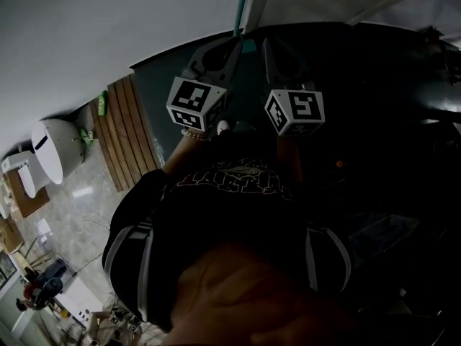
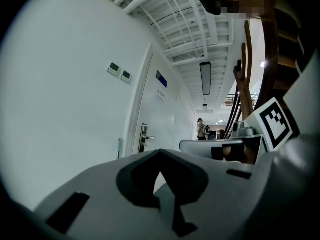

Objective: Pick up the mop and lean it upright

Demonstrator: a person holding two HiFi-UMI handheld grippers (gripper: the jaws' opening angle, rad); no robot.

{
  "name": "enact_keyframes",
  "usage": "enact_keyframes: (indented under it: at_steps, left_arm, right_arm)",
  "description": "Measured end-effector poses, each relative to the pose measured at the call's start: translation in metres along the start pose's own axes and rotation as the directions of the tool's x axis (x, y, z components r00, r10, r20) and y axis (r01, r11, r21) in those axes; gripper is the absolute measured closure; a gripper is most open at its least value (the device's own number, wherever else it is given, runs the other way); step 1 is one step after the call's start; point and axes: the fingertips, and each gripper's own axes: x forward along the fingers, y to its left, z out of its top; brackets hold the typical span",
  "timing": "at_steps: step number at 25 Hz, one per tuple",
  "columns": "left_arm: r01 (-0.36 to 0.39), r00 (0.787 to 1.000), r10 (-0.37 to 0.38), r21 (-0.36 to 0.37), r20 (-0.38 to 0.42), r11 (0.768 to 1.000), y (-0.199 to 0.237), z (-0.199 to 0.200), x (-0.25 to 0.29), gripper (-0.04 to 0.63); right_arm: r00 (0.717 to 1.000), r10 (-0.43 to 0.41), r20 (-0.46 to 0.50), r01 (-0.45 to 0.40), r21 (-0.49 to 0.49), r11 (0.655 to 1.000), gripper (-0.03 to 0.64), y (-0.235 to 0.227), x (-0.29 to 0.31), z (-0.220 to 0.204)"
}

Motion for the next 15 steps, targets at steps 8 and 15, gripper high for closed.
enact_keyframes:
  at_steps: [8, 15]
  left_arm:
    - [-0.009, 1.0, 0.009, -0.013, 0.001, 1.0, 0.028, 0.011, 0.033, 0.558]
    - [-0.05, 0.999, 0.05, -0.02, 0.009, 0.999, 0.063, 0.024, 0.085, 0.558]
  right_arm:
    - [1.0, 0.006, -0.018, -0.007, -0.015, 1.0, 0.607, -0.02, 0.039, 0.01]
    - [0.999, 0.039, -0.026, -0.04, -0.015, 0.999, 0.606, -0.057, 0.094, 0.021]
